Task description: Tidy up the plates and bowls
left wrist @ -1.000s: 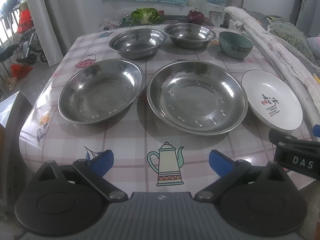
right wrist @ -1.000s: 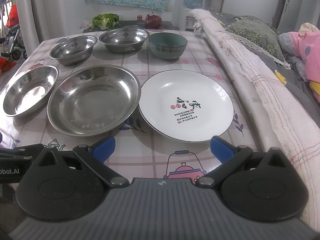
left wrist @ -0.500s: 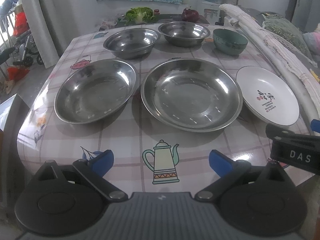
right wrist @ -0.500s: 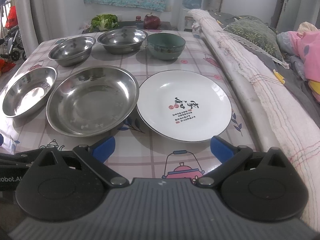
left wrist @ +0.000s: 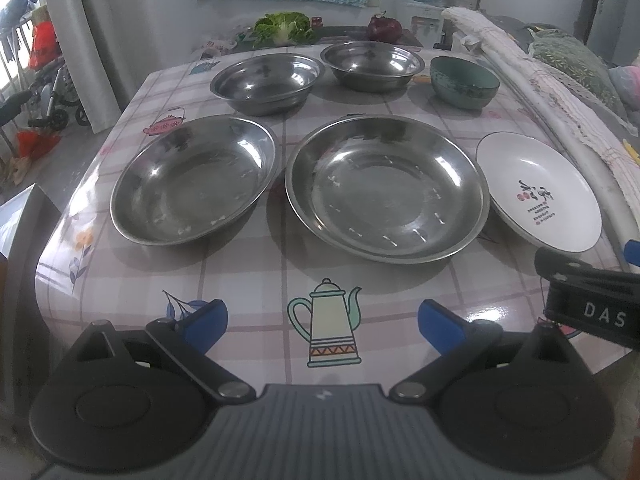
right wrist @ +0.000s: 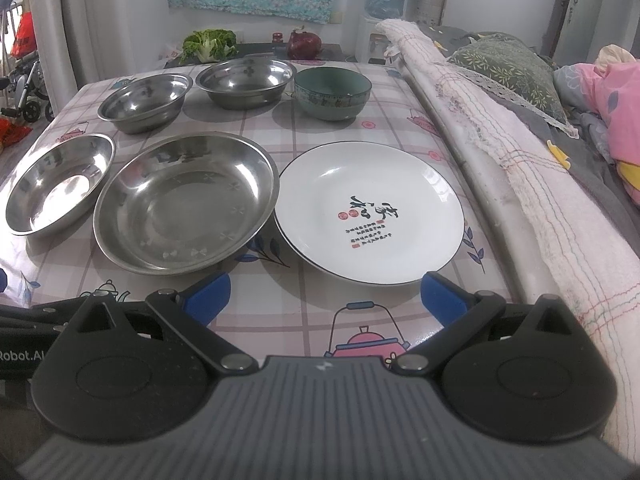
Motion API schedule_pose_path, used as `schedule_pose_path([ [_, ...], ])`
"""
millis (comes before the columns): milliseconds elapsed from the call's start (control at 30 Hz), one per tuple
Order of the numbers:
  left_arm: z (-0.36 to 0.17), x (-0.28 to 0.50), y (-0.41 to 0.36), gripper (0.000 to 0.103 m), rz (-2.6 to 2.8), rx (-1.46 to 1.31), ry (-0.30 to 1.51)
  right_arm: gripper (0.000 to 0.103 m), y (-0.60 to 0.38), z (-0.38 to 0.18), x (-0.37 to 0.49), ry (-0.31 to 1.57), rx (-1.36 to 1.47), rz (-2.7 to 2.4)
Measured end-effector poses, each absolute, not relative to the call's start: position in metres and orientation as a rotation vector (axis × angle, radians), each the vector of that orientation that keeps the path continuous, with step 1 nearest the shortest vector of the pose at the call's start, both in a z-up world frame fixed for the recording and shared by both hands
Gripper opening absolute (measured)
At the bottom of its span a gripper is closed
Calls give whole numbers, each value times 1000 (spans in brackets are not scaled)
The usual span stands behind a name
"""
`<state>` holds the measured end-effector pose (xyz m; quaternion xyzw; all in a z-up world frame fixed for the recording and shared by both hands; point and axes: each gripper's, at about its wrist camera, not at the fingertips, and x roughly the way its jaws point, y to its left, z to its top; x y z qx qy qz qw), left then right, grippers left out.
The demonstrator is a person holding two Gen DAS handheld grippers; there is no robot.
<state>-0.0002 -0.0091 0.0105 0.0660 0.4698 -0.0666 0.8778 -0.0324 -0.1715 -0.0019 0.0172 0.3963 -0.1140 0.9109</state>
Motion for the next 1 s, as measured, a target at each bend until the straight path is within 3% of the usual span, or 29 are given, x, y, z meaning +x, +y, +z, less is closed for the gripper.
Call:
schedule_pose_path([
  [667, 9, 6, -5, 102, -125, 130, 986, 102, -170, -1, -30, 811, 30, -239],
  [1000, 42, 43, 19, 102, -54, 158, 845, 102, -174, 32, 6, 722, 8, -190],
])
